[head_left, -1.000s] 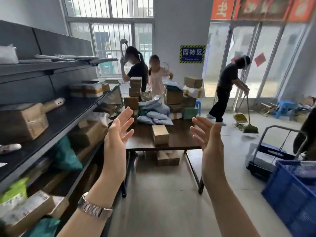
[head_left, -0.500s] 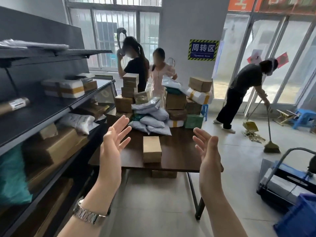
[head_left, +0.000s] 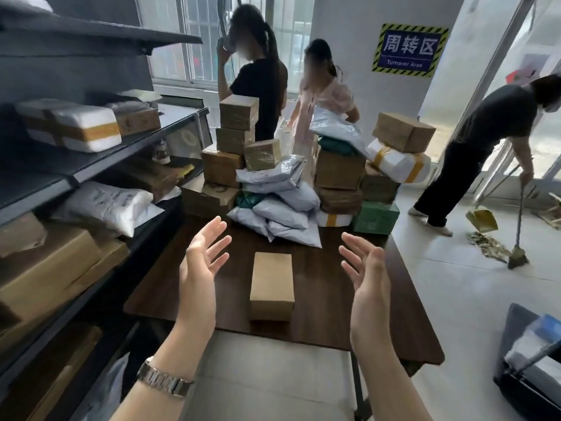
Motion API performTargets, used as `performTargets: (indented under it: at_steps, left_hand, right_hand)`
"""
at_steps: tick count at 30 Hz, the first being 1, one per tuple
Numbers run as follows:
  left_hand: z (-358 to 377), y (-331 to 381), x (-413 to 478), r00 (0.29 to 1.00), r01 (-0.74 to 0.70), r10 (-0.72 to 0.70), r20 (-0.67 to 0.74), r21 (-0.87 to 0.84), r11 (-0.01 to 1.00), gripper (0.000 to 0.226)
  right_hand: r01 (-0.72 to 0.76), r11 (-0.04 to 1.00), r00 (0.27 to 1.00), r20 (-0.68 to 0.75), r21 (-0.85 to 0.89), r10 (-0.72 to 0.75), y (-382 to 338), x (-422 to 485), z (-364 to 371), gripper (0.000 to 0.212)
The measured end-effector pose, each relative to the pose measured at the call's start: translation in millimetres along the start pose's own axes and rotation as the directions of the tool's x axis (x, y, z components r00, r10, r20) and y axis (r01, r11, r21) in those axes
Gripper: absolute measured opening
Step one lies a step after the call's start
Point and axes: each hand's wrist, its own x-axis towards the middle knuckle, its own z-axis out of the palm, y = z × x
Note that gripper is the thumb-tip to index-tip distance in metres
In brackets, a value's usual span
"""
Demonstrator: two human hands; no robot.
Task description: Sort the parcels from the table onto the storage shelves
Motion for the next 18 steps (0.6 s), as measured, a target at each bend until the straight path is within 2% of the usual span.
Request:
performTargets:
  at_steps: [8,18]
  left_hand:
    - [55,-58,136,0.997,0.07,-0.071,0.017,0.046,0.996,0.046]
    - [92,-136,228,0.98,0.196,-0.194,-0.038,0.078,0.977,0.051]
  right_hand:
    - [-0.03,0.999,1.0,-0.01,-0.029,0.03,58,132,45,0.039]
    - [-0.175,0.985,0.984,0.04,-0.002,0.175,142,222,78,0.041]
